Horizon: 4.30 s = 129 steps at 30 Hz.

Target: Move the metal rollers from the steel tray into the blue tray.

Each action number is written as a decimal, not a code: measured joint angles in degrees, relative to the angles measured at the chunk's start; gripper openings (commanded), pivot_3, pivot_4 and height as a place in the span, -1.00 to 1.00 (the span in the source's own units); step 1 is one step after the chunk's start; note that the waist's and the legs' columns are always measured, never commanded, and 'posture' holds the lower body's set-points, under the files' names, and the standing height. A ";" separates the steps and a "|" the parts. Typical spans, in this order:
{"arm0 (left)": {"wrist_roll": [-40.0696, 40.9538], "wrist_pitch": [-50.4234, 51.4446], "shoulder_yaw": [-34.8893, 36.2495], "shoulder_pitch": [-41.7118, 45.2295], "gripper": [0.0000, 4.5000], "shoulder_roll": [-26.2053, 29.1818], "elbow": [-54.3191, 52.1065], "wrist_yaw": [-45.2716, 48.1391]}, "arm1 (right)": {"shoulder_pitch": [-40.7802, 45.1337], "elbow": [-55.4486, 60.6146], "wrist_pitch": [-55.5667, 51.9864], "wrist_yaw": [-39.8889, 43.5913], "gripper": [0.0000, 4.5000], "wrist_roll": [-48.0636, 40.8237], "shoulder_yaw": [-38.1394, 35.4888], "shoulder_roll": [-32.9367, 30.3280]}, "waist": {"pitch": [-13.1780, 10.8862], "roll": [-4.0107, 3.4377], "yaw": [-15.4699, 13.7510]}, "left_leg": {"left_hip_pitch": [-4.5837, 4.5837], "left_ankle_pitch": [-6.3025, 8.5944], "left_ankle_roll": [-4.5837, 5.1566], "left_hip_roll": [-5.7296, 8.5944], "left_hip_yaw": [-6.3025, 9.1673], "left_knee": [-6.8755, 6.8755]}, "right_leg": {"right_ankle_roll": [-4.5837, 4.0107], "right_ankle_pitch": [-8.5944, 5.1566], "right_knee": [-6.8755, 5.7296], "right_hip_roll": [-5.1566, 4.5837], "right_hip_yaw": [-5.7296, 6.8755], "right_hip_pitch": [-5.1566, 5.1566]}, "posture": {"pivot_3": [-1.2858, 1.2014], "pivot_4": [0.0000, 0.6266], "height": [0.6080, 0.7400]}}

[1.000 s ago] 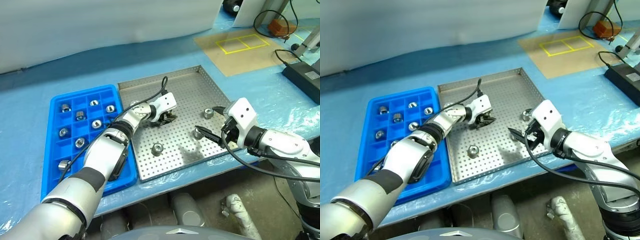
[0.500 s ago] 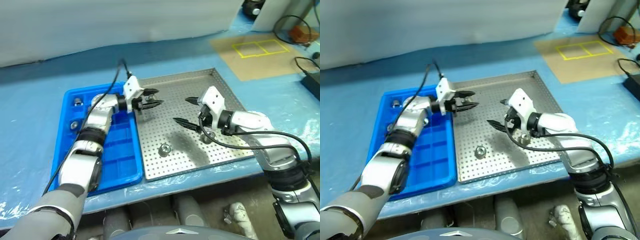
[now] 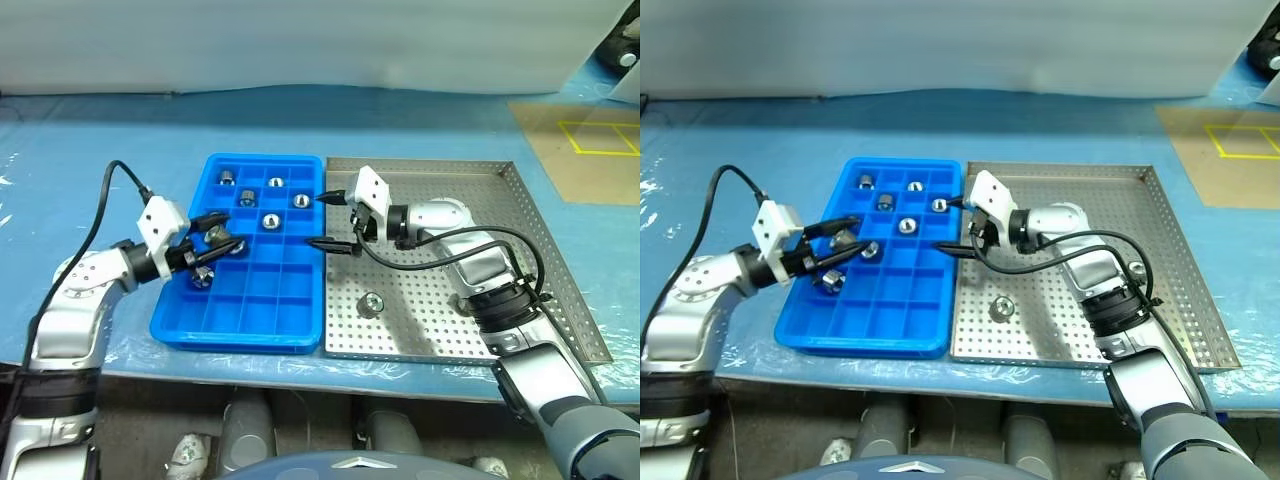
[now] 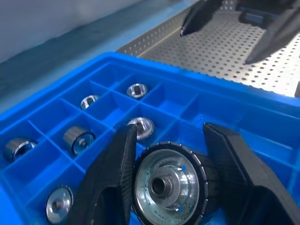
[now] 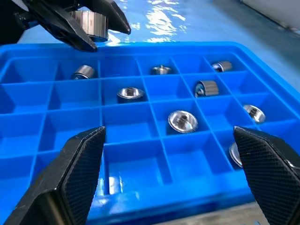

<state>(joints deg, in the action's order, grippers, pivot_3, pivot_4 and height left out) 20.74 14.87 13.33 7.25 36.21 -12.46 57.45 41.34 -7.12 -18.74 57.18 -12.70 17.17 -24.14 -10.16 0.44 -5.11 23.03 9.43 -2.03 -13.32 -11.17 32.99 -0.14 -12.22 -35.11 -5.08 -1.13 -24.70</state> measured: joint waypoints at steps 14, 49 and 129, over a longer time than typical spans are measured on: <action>3.84 3.02 0.28 -9.91 -0.15 4.67 -5.90 -0.68 | 1.00 -3.58 3.08 2.74 1.00 2.43 0.06 2.62 | 0.01 0.01 -0.43 | 0.06 -0.38 -0.62 -0.48 0.12 -0.22 | -0.08 -0.05 -0.42 0.65 -0.16 -0.50 | 0.12 -0.52 1.00; 3.43 1.90 -4.70 -10.10 0.99 7.11 -2.01 2.52 | -1.93 -1.95 2.64 -0.09 1.00 3.50 -0.76 1.31 | 0.02 0.03 -0.32 | -0.21 -0.55 -0.90 -0.55 0.05 -0.33 | -0.18 -0.10 -0.64 0.82 -0.36 -0.51 | 0.06 -0.52 1.00; 10.96 12.02 -16.21 10.37 1.00 -0.07 0.67 12.15 | -20.95 14.26 -6.76 1.13 -0.11 3.87 4.71 -11.22 | 0.10 0.00 4.53 | -1.06 -0.29 -0.50 -0.47 -0.20 -0.26 | -0.15 -0.04 -0.39 0.82 -0.59 0.28 | -0.12 -0.52 1.00</action>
<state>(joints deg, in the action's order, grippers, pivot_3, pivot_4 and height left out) 31.70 26.88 -2.88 17.62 36.14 -11.78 69.61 20.39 7.14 -25.50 58.31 -8.83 21.88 -35.36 -10.06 0.43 -0.57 21.97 9.14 -2.53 -13.79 -11.37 32.73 -0.29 -12.27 -35.50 -4.26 -1.73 -24.42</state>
